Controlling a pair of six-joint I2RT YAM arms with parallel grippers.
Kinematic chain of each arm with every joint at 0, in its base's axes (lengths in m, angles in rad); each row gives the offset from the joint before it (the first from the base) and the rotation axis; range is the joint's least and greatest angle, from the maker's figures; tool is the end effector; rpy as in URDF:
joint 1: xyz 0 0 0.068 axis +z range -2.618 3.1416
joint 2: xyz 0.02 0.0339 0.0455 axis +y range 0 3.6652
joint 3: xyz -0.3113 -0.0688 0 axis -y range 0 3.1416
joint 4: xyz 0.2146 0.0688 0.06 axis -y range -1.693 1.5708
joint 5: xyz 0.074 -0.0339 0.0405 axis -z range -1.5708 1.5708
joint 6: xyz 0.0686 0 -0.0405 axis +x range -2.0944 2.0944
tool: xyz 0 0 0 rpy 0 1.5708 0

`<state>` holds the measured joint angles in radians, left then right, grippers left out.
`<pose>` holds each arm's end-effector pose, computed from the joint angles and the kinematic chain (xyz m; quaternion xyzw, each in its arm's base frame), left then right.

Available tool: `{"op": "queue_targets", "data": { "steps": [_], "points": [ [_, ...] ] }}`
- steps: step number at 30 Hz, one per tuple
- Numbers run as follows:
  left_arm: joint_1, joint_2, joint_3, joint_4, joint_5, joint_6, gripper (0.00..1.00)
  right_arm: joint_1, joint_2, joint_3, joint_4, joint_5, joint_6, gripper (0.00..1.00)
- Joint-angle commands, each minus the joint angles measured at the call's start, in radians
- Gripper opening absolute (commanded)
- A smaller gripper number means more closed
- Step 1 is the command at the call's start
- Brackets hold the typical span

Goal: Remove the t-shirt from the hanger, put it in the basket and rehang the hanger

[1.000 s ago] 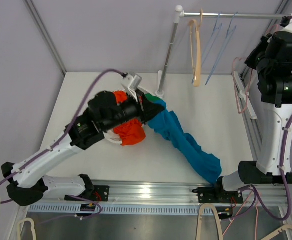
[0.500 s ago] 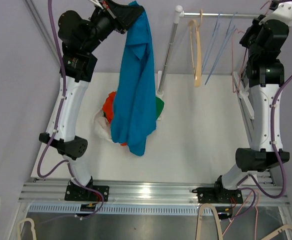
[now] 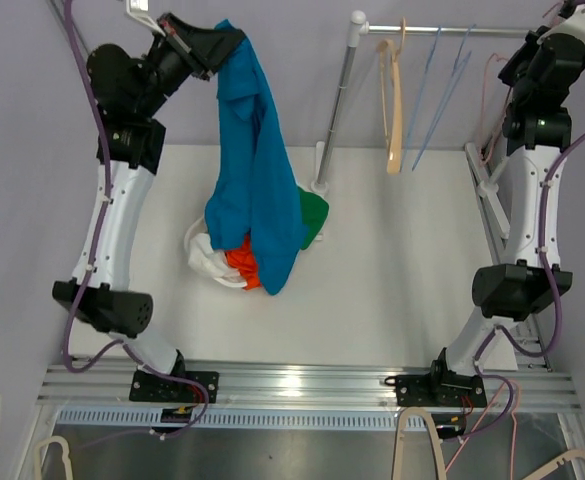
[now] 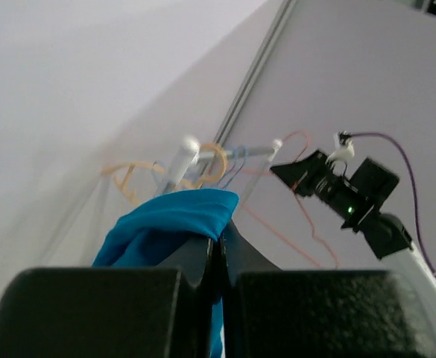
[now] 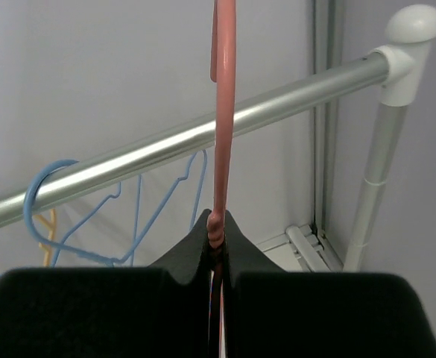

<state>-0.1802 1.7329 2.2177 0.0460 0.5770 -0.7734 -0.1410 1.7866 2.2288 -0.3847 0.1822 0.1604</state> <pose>0.3332 -0.0987 0.6404 0.0969 0.5277 -0.5074 0.6743 0.3905 -0.0680 0.5718 0.1680 0.6660 -0.0554 0.7247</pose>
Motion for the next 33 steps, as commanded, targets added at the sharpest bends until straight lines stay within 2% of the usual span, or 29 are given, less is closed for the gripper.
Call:
{"op": "queue_targets", "data": {
  "steps": [1, 2, 3, 4, 5, 6, 9, 13, 16, 21, 25, 33],
  "points": [
    [-0.033, -0.203, -0.378, 0.049, -0.055, 0.078, 0.01, -0.005, 0.103, 0.144, 0.069, -0.07, 0.056, 0.0],
    [-0.048, -0.336, -0.454, 0.042, -0.127, 0.101, 0.01, -0.003, 0.128, 0.181, 0.061, -0.075, 0.06, 0.0],
    [-0.06, -0.402, -0.639, 0.045, -0.196, 0.114, 0.01, 0.003, 0.152, 0.216, 0.055, -0.078, 0.064, 0.0],
    [-0.073, -0.467, -0.724, 0.084, -0.25, 0.131, 0.01, 0.006, 0.177, 0.248, 0.037, -0.079, 0.068, 0.0],
    [-0.087, -0.522, -0.924, 0.087, -0.35, 0.132, 0.01, 0.007, 0.21, 0.288, 0.03, -0.093, 0.073, 0.0],
    [-0.09, -0.602, -0.975, 0.071, -0.383, 0.128, 0.01, 0.011, 0.218, 0.288, 0.032, -0.102, 0.079, 0.0],
    [-0.085, -0.68, -1.129, -0.02, -0.437, 0.126, 0.01, 0.012, 0.214, 0.232, 0.078, -0.125, 0.09, 0.0],
    [-0.085, -0.728, -1.309, -0.067, -0.469, 0.106, 0.01, 0.012, 0.209, 0.196, 0.099, -0.136, 0.09, 0.0],
    [-0.085, -0.696, -1.395, -0.095, -0.512, 0.086, 0.01, 0.012, 0.203, 0.178, 0.095, -0.141, 0.082, 0.0],
    [-0.085, -0.546, -1.422, -0.172, -0.494, 0.063, 0.01, 0.021, 0.175, 0.103, 0.098, -0.135, 0.08, 0.0],
    [-0.085, -0.483, -1.446, -0.117, -0.497, 0.057, 0.01, 0.027, 0.163, 0.057, 0.081, -0.133, 0.082, 0.0],
    [-0.085, -0.304, -1.356, -0.158, -0.463, 0.036, 0.01, 0.031, 0.1, -0.067, 0.139, -0.133, 0.087, 0.0]
  ]
}}
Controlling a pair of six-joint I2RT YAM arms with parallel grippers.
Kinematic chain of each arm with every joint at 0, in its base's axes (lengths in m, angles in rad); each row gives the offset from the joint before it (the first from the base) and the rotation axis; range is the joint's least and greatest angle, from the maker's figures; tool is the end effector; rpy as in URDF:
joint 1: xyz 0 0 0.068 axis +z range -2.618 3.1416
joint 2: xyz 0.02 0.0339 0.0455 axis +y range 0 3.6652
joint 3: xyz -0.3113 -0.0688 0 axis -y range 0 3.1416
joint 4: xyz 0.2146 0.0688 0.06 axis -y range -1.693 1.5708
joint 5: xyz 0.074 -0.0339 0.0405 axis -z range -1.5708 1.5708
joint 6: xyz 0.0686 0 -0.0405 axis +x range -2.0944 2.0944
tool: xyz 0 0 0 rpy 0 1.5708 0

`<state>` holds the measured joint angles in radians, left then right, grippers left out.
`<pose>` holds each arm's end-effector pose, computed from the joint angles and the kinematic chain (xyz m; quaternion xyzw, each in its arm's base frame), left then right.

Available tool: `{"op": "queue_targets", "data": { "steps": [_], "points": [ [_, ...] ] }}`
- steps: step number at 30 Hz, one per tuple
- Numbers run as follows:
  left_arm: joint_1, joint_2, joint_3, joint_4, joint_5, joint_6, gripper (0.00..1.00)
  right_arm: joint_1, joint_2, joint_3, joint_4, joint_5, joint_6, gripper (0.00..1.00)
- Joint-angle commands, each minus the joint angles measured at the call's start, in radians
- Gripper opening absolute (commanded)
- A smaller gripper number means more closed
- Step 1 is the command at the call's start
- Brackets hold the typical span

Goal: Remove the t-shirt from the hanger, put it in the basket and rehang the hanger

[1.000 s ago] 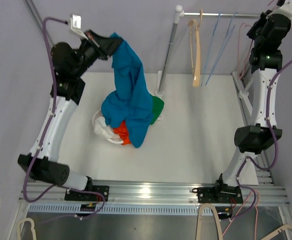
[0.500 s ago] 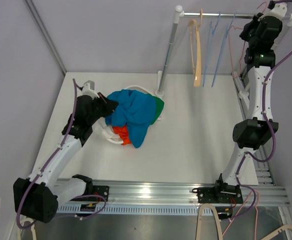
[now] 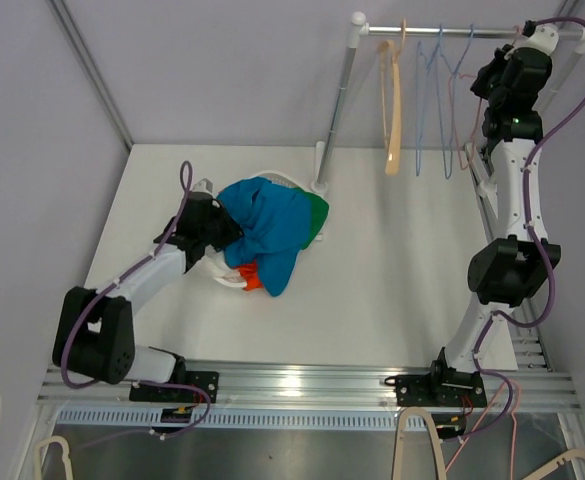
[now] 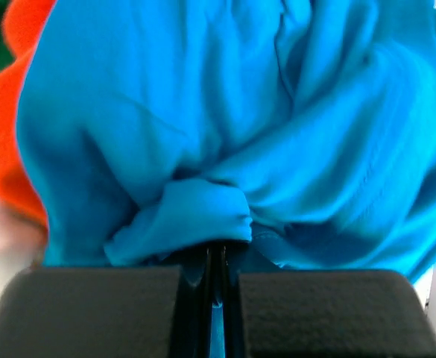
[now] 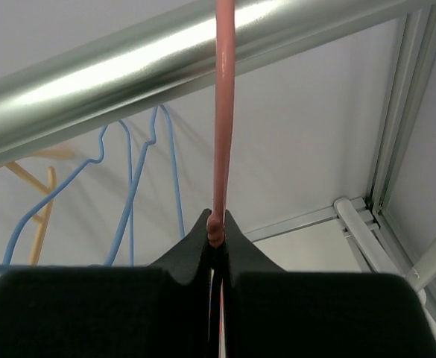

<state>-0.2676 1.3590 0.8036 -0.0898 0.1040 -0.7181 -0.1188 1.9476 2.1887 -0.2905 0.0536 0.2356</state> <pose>0.2703 -0.0815 0.2701 -0.1770 0.8762 -0.2519 0.3708 0.4672 -0.0595 0.5054 0.1458 0.7095 0.0208 0.6891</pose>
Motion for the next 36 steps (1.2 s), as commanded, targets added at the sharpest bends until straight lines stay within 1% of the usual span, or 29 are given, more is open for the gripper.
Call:
{"op": "queue_targets", "data": {
  "steps": [1, 3, 4, 6, 7, 8, 9, 10, 12, 13, 14, 15, 16, 17, 18, 19, 21, 22, 23, 25, 28, 29, 30, 32, 33, 34, 36],
  "points": [
    [0.002, 0.09, 0.077, -0.028, 0.013, -0.021, 0.01, 0.01, -0.065, -0.032, 0.047, -0.001, 0.014, 0.01],
    [0.007, 0.13, 0.095, -0.021, 0.042, -0.026, 0.01, 0.01, -0.075, -0.04, 0.047, -0.006, 0.018, 0.07],
    [0.011, 0.167, 0.095, -0.013, 0.057, -0.029, 0.01, 0.008, -0.076, -0.041, 0.045, -0.003, 0.021, 0.14],
    [0.016, 0.195, 0.091, 0.025, 0.1, -0.043, 0.05, 0.01, -0.087, -0.047, 0.05, -0.001, 0.024, 0.22],
    [0.018, 0.21, 0.088, 0.039, 0.112, -0.046, 0.07, 0.01, -0.091, -0.047, 0.051, 0.005, 0.024, 0.29],
    [0.018, 0.216, 0.089, 0.05, 0.12, -0.047, 0.13, 0.01, -0.095, -0.047, 0.053, 0.009, 0.025, 0.31],
    [0.018, 0.219, 0.083, 0.065, 0.126, -0.052, 0.15, 0.008, -0.101, -0.046, 0.056, 0.014, 0.021, 0.36],
    [0.018, 0.218, 0.08, 0.067, 0.126, -0.055, 0.2, 0.01, -0.104, -0.044, 0.057, 0.02, 0.021, 0.4],
    [0.018, 0.209, 0.085, 0.067, 0.111, -0.058, 0.36, 0.008, -0.108, -0.038, 0.059, 0.026, 0.022, 0.41],
    [0.018, 0.204, 0.088, 0.065, 0.102, -0.057, 0.46, 0.008, -0.11, -0.023, 0.057, 0.028, 0.024, 0.44],
    [0.018, 0.193, 0.097, 0.061, 0.097, -0.055, 0.46, 0.01, -0.11, -0.014, 0.05, 0.04, 0.027, 0.47],
    [0.019, 0.189, 0.103, 0.055, 0.091, -0.053, 0.46, 0.01, -0.11, -0.004, 0.034, 0.048, 0.025, 0.53],
    [0.019, 0.184, 0.108, 0.042, 0.085, -0.053, 0.48, 0.01, -0.119, 0.002, 0.025, 0.052, 0.024, 0.57],
    [0.018, 0.178, 0.117, 0.038, 0.077, -0.055, 0.53, 0.01, -0.124, 0.005, 0.01, 0.075, 0.027, 0.62],
    [0.018, 0.175, 0.121, 0.033, 0.073, -0.057, 0.57, 0.011, -0.134, 0.002, 0.002, 0.09, 0.027, 0.75],
    [0.018, 0.176, 0.126, 0.019, 0.066, -0.06, 0.65, 0.013, -0.163, -0.006, -0.002, 0.109, 0.021, 0.81],
    [0.018, 0.18, 0.129, 0.018, 0.06, -0.064, 0.66, 0.021, -0.202, -0.055, -0.004, 0.173, 0.011, 0.89],
    [0.018, 0.183, 0.131, 0.007, 0.053, -0.075, 0.67, 0.033, -0.249, -0.097, -0.007, 0.221, -0.001, 0.95],
    [0.018, 0.186, 0.131, 0.004, 0.051, -0.078, 0.69, 0.033, -0.271, -0.113, -0.013, 0.221, -0.011, 0.97],
    [0.018, 0.203, 0.135, -0.001, 0.053, -0.083, 0.7, 0.06, -0.317, -0.144, -0.038, 0.285, -0.027, 0.99],
    [0.018, 0.256, 0.166, -0.025, 0.066, -0.093, 0.7, 0.103, -0.442, -0.266, -0.038, 0.322, -0.042, 1.0],
    [0.018, 0.278, 0.181, -0.053, 0.063, -0.096, 0.7, 0.114, -0.484, -0.314, -0.003, 0.33, -0.042, 0.99],
    [0.018, 0.305, 0.248, -0.129, 0.062, -0.093, 0.7, 0.146, -0.572, -0.414, 0.02, 0.341, -0.041, 0.99],
    [0.016, 0.397, 0.325, -0.215, 0.054, -0.075, 0.68, 0.165, -0.653, -0.501, 0.068, 0.339, -0.038, 0.99],
    [0.015, 0.426, 0.351, -0.308, 0.039, -0.072, 0.68, 0.169, -0.709, -0.532, 0.07, 0.342, -0.033, 0.99],
    [0.014, 0.481, 0.399, -0.348, 0.036, -0.066, 0.67, 0.177, -0.729, -0.561, 0.064, 0.344, -0.03, 1.0],
    [0.01, 0.511, 0.434, -0.393, 0.034, -0.047, 0.66, 0.182, -0.76, -0.566, 0.027, 0.342, -0.032, 1.0]
  ]
}}
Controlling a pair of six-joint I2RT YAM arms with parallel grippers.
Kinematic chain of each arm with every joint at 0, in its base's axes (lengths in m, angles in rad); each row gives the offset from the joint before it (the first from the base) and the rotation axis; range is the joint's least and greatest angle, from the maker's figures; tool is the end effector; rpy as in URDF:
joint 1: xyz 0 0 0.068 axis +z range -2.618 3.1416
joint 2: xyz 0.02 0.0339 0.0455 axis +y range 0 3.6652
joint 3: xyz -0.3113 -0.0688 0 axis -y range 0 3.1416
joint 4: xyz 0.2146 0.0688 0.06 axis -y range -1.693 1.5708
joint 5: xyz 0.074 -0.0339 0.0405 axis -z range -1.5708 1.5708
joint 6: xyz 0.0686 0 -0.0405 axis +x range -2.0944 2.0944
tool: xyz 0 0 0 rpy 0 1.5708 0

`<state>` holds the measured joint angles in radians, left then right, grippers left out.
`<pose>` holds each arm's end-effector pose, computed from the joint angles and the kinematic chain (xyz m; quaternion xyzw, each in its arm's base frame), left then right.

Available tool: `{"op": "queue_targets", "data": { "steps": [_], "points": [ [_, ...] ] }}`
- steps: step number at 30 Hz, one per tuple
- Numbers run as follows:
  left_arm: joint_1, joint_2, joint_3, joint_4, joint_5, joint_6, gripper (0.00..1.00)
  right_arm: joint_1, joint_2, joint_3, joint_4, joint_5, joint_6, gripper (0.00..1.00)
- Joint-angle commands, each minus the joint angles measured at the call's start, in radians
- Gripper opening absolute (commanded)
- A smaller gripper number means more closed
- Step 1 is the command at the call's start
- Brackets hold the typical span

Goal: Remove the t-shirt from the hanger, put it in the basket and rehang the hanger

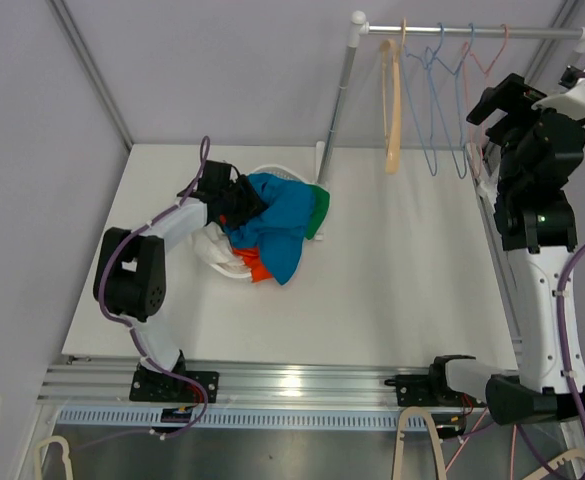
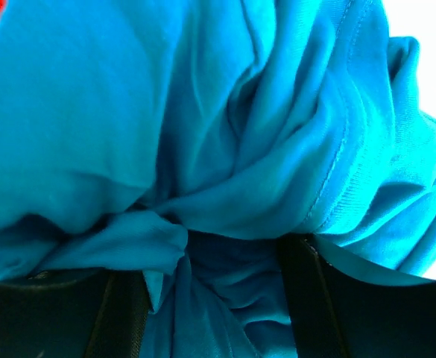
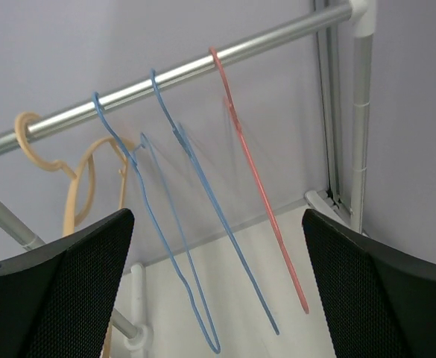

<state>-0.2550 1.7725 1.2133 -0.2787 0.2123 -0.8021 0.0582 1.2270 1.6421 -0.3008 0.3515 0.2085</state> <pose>0.3742 -0.1125 0.2507 -0.2142 0.9041 -0.2651 0.2578 0.2257 -0.0105 0.5638 0.1793 0.6437 -0.0176 0.7438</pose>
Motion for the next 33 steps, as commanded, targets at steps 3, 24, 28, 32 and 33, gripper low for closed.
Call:
{"op": "queue_targets", "data": {
  "steps": [3, 24, 28, 32, 33],
  "points": [
    [-0.01, 0.062, -0.012, -0.173, -0.083, 0.026, 0.66, 0.011, -0.047, -0.013, 0.014, 0.04, -0.017, 1.0],
    [-0.161, -0.614, 0.035, -0.277, -0.36, 0.07, 0.72, 0.019, -0.187, -0.125, -0.015, -0.049, -0.009, 1.0],
    [-0.205, -0.729, -0.017, -0.213, -0.361, 0.116, 0.75, 0.017, -0.225, -0.14, -0.057, -0.153, 0.011, 1.0],
    [-0.237, -0.864, -0.129, -0.148, -0.395, 0.162, 0.92, 0.017, -0.282, -0.212, -0.058, -0.215, 0.029, 0.99],
    [-0.237, -0.889, -0.13, -0.161, -0.393, 0.17, 0.92, 0.019, -0.291, -0.214, -0.066, -0.232, 0.029, 0.99]
  ]
}}
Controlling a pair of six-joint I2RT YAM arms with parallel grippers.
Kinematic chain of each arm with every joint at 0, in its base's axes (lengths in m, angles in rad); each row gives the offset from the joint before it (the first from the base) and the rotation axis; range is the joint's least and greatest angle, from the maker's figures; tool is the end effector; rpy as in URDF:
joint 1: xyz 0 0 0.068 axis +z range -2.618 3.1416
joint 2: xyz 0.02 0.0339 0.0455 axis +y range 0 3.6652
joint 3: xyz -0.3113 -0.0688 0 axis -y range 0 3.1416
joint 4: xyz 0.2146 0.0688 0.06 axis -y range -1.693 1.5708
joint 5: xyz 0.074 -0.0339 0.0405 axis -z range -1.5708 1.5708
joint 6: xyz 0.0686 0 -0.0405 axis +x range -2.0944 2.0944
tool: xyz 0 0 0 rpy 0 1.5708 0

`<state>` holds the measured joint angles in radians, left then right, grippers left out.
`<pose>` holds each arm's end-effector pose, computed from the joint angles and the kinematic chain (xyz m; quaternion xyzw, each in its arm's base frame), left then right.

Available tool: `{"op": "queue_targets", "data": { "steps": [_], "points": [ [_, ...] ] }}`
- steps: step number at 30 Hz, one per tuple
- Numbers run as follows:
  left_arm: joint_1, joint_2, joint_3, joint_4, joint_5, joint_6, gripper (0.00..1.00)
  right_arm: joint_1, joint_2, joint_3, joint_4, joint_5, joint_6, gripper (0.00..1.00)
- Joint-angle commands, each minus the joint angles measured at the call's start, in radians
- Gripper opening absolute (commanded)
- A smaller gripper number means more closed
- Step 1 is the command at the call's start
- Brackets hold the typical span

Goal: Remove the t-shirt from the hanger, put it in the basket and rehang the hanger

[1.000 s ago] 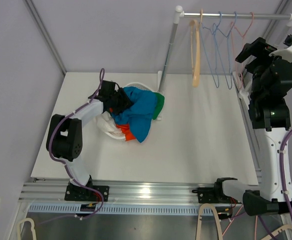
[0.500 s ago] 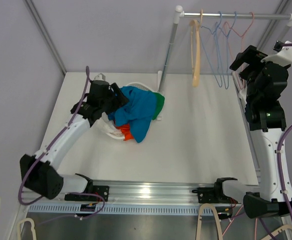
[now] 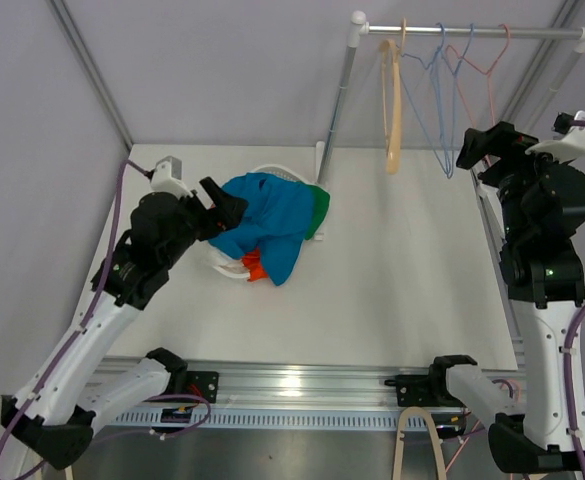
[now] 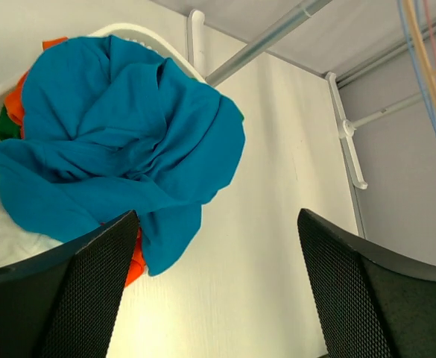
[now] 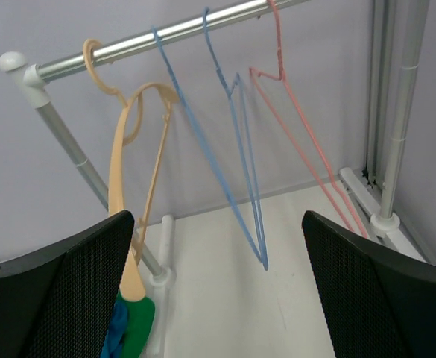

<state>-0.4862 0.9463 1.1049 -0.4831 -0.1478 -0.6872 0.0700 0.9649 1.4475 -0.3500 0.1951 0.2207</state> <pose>0.1593 -0.0728 0.4140 -0.1241 0.8014 -0.2723 0.5179 0.1456 -0.0031 0.5408 0.1224 0.6482 0.0450 0.7502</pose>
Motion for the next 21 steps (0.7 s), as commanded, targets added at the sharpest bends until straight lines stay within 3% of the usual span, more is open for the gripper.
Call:
{"op": "queue_targets", "data": {
  "steps": [1, 5, 8, 13, 21],
  "points": [
    [-0.006, -0.073, -0.019, 0.025, -0.026, 0.063, 0.92, 0.005, -0.038, -0.019, -0.039, -0.092, 0.017, 0.99],
    [-0.008, -0.177, -0.051, -0.018, 0.048, 0.1, 0.92, 0.005, -0.124, -0.025, -0.087, -0.184, 0.02, 0.99],
    [-0.009, -0.296, -0.1, -0.003, 0.121, 0.126, 0.99, 0.005, -0.237, -0.093, -0.09, -0.232, 0.032, 1.0],
    [-0.009, -0.48, -0.218, 0.026, 0.163, 0.153, 1.0, 0.005, -0.411, -0.263, -0.075, -0.313, 0.04, 0.99],
    [-0.008, -0.512, -0.281, -0.012, 0.152, 0.176, 0.99, 0.005, -0.505, -0.4, -0.159, -0.341, 0.045, 0.99]
  ]
}}
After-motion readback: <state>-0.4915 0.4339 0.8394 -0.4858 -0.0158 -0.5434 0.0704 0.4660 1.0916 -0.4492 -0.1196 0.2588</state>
